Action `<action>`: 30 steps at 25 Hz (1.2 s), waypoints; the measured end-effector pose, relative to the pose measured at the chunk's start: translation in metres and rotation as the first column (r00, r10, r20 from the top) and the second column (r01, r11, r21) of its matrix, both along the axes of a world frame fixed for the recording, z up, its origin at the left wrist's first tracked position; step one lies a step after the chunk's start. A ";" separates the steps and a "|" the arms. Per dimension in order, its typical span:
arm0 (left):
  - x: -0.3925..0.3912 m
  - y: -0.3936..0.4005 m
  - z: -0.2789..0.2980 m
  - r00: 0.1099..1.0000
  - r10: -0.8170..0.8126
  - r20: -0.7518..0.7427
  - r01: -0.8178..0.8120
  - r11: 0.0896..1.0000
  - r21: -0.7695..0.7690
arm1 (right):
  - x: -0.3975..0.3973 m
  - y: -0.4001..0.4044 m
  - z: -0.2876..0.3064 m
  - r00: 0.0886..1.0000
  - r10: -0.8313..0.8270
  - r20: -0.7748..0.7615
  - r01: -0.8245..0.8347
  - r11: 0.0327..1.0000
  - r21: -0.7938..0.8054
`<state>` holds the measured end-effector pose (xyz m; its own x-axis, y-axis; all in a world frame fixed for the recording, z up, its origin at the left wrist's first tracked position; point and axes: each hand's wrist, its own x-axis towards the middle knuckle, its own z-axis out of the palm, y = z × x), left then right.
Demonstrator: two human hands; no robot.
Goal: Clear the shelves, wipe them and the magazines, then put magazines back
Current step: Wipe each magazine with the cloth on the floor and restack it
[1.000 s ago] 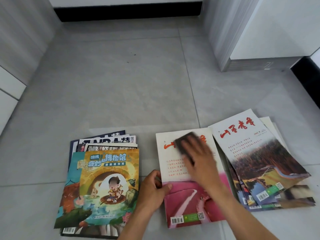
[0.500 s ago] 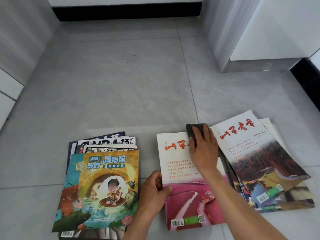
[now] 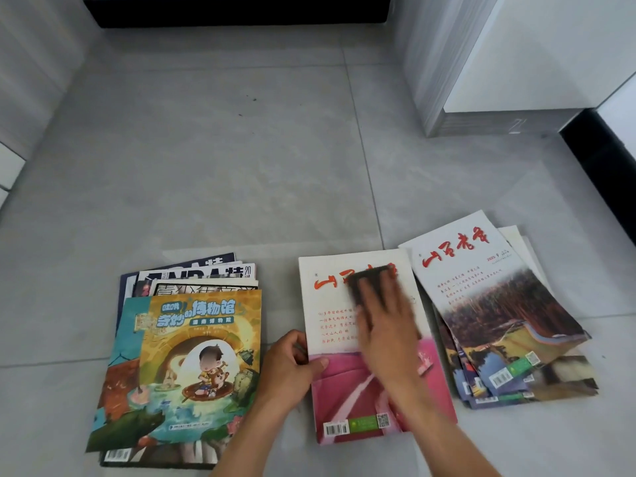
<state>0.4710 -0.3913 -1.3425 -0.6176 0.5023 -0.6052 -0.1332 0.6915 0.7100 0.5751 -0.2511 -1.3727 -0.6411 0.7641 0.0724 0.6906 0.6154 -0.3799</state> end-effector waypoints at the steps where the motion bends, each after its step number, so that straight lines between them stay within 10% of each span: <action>1: -0.001 -0.001 0.000 1.000 0.010 0.003 -0.010 1.000 0.000 | -0.001 -0.028 0.000 0.981 0.195 0.001 -0.195 0.981 0.023; 4: -0.006 -0.006 0.005 0.994 0.027 0.110 -0.030 0.999 0.019 | 0.027 -0.032 -0.009 0.882 0.471 0.007 -0.470 0.878 0.089; 9: -0.008 -0.008 0.008 0.991 0.053 0.126 -0.050 0.998 -0.025 | 0.060 -0.040 -0.005 0.989 -0.148 0.007 0.149 0.988 -0.032; 14: -0.006 -0.005 0.007 0.983 0.085 0.161 -0.081 0.996 -0.032 | 0.110 -0.084 -0.014 0.833 0.553 -0.018 -0.548 0.829 0.107; 19: -0.007 -0.006 0.006 0.983 0.086 0.163 -0.081 0.996 -0.034 | 0.111 -0.073 -0.010 0.990 -0.137 -0.023 0.137 0.990 0.017; 23: -0.010 -0.008 0.013 0.976 0.096 0.197 -0.096 0.995 -0.012 | 0.070 -0.113 -0.006 0.942 0.332 -0.043 -0.330 0.943 0.036; 30: -0.007 -0.009 0.019 0.899 0.259 0.352 -0.287 0.957 0.029 | -0.070 -0.002 0.000 0.934 0.358 -0.010 -0.358 0.933 -0.041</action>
